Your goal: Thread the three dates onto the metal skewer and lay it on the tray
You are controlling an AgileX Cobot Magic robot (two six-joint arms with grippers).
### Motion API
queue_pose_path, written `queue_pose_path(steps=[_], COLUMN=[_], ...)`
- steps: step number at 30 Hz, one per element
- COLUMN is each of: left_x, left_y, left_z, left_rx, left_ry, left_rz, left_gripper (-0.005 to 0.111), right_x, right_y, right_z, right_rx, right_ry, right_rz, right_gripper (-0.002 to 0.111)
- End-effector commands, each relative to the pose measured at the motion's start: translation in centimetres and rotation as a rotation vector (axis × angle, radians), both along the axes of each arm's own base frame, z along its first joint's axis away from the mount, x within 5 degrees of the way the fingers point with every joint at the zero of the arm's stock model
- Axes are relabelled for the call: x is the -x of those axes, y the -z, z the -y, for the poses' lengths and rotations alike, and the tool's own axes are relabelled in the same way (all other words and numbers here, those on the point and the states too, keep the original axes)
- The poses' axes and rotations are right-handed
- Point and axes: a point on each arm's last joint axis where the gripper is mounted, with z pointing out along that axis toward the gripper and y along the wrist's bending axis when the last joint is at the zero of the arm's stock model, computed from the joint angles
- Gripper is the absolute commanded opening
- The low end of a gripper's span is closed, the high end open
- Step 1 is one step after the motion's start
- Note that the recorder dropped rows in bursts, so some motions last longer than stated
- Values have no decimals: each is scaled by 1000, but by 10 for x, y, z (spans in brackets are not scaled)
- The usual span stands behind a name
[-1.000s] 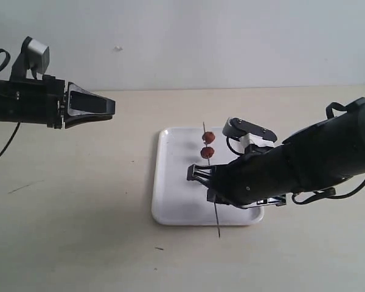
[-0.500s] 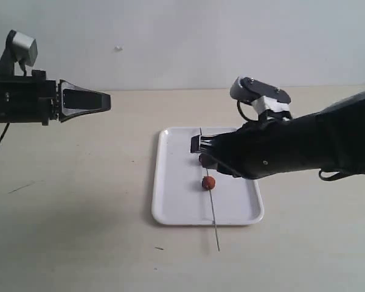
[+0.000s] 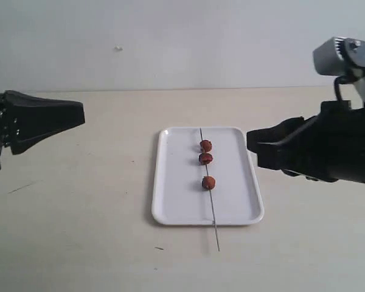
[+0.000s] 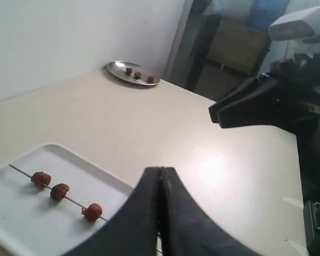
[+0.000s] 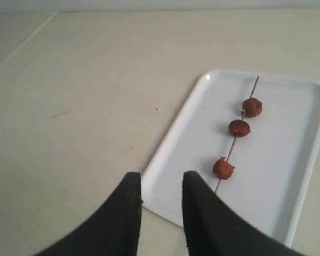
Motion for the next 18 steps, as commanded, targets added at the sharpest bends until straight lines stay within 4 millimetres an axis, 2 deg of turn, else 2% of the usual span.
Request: queue_pose_path(steps=[1,4,6,9,13,16,18], left_x=[41,53,58,75,111,141,158], left_y=[-12,-16,-19,-28,-31,-25,-15], left_z=[-1,-11,-26,-49,-64,-72,-76], left_rx=[15,-41,-66,-63,-7,76,131], left_ry=[-8,-225,-465,-765,-933,-1029,-1065], left_rz=[88,15,-34,9,126,224,280], left_gripper=[0,0,0,0,0,0,0], right_x=[23,35,43,51,59,63,65], right_y=[-11,-15,-17,-24,-32,-38,-42], right_z=[9,14,17,23,28,33,37], right_rx=[-11,-27,-35,-37,-13,38,89], right_ry=[-12,-12,-9,6,9,27,41], right_rz=[92,132,163,226,303,378,436], right_gripper=[29,28,28,25,15,0,0])
